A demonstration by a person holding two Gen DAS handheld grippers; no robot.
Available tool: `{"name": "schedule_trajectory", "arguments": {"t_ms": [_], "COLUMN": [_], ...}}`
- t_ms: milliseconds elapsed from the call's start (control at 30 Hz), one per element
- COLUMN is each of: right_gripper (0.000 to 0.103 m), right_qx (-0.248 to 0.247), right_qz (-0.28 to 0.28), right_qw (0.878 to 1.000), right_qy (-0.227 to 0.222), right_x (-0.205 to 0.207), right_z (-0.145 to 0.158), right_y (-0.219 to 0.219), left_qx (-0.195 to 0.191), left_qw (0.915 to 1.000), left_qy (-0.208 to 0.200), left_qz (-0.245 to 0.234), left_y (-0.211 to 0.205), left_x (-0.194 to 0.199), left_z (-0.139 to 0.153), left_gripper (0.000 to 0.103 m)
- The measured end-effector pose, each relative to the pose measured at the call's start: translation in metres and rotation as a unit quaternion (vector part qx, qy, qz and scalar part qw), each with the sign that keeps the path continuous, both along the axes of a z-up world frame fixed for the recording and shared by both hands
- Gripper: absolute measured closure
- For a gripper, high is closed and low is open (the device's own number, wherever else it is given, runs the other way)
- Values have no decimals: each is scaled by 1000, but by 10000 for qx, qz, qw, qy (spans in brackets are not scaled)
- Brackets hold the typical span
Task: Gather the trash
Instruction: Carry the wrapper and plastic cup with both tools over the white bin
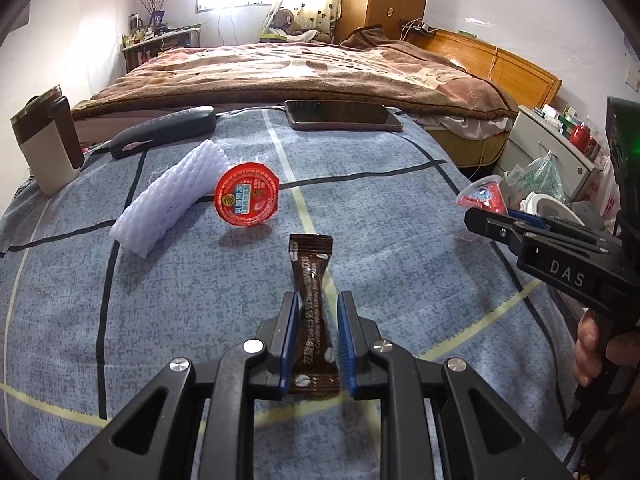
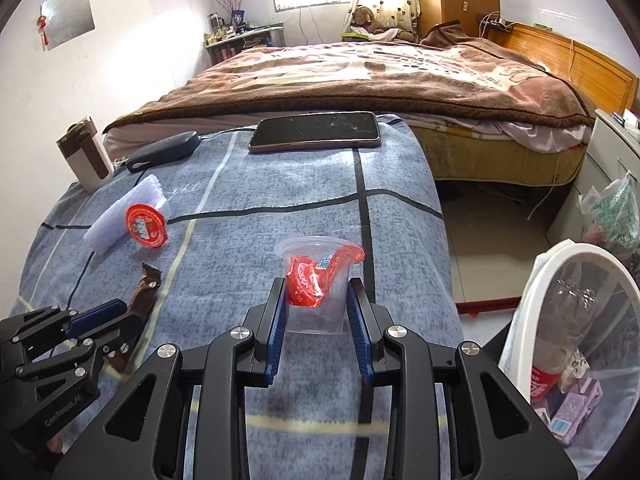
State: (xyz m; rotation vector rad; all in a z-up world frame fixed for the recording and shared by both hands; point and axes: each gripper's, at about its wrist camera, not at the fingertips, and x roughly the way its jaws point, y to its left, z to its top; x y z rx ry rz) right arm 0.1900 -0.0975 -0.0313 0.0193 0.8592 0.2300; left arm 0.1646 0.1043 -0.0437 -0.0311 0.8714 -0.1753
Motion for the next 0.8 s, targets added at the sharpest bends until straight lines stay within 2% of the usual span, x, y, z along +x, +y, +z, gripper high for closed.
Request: {"name": "schedule_trajectory", "arguments": {"t_ms": [233,367,433,500,700,733,800], "right_gripper": [71,71,71,71,71,71,71], "right_qx": [110,122,130,136,165,166,168], "right_qz": [21,38,55,49,21,23,24], "right_qw": [9999,9999,9999,9999,9998,9998,9998], "right_qy": [-69,-52,-58,-87,-91,-97,-105], "right_x": [-11,-13,-15,-15,-14,-15,-16], "right_z": [5,4,5,6,6,7,7], "right_y": [-4,-4,-4,-5,-9,-9,-9], "left_qx": [-44,-27,-1,95,152,156,248], "left_qw": [10000,9995,9994,9992,9991,9990,9990], "left_qy": [34,-12,30,113,186,193,199], "left_qz": [40,311,353,368,363,369,316], "left_y": [-1,3,3,2,-3,-3,-6], "left_x": [-7,1,7,12,20,21,21], "left_z": [1,4,2,-4,-12,-12,-11], "left_gripper": [85,84,80,71,70,71,88]}}
